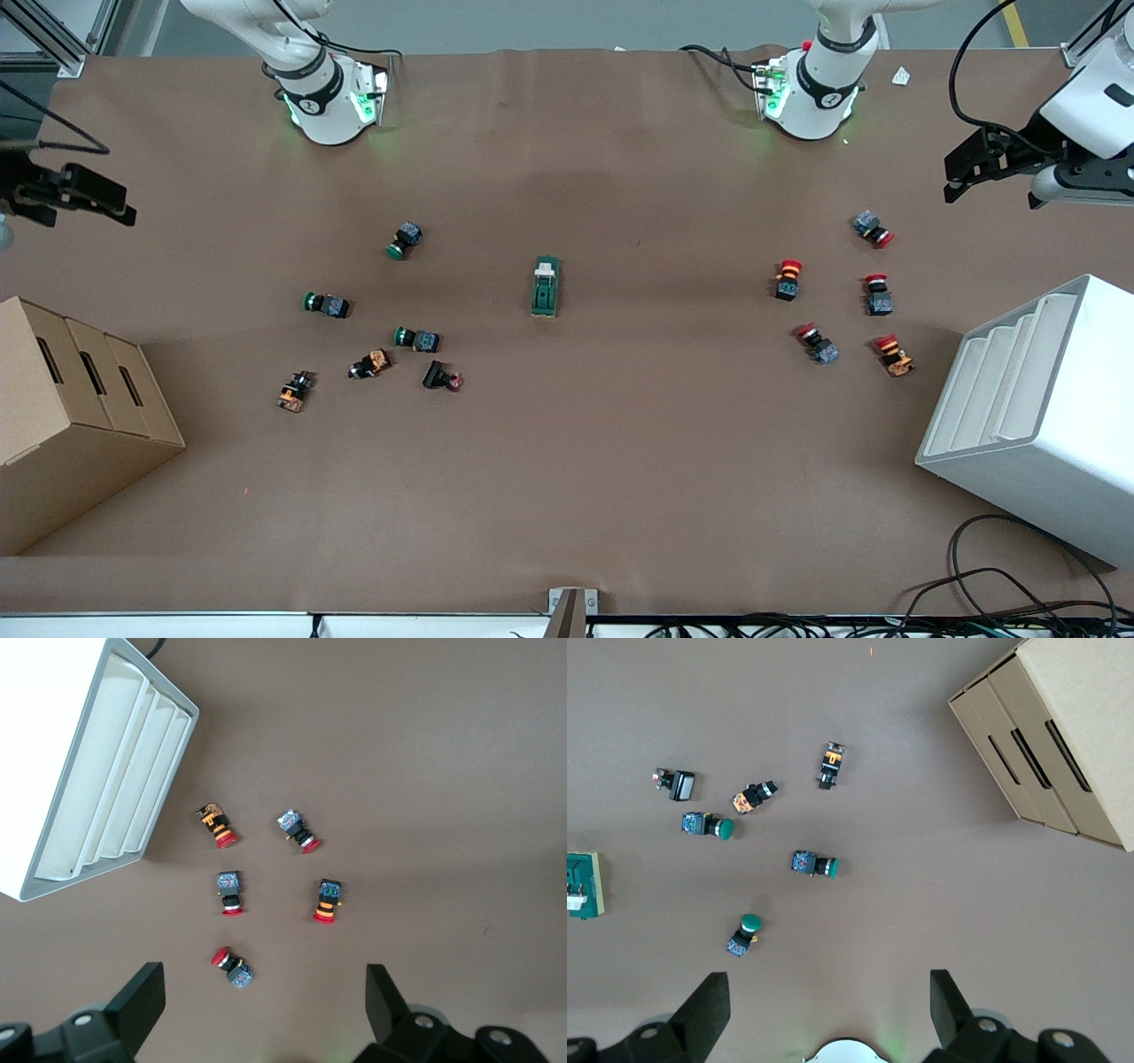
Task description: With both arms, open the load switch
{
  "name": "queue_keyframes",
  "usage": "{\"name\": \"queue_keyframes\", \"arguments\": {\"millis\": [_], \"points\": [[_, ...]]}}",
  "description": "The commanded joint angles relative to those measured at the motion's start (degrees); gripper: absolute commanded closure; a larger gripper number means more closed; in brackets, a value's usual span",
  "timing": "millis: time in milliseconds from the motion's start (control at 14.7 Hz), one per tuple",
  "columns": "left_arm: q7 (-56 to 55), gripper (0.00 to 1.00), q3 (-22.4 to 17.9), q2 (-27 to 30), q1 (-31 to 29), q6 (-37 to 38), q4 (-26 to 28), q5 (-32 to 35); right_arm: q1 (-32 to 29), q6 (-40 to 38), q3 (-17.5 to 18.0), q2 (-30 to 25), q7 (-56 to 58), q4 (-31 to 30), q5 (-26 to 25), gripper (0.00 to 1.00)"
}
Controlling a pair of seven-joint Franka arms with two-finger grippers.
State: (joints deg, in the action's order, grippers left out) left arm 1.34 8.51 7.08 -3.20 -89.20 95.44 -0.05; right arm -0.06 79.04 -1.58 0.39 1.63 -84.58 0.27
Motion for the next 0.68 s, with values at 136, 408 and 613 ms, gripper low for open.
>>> {"name": "queue_keyframes", "arguments": {"millis": [136, 408, 613], "points": [[1.2, 0.0, 0.2, -2.5, -0.3, 1.5, -4.1, -1.4, 0.6, 1.0, 0.2, -5.5, 0.3, -5.7, -0.1, 0.0], [0.8, 0.0, 0.2, -4.3, -0.2, 3.7, -6.6, -3.3, 0.5, 1.6, 0.1, -6.3, 0.4, -5.7, -0.2, 0.0], [0.2, 0.0, 0.2, -4.2, -0.2, 4.0, -6.8, -3.0, 0.5, 1.6, 0.2, -6.3, 0.3, -5.8, -0.1, 0.0]]}}
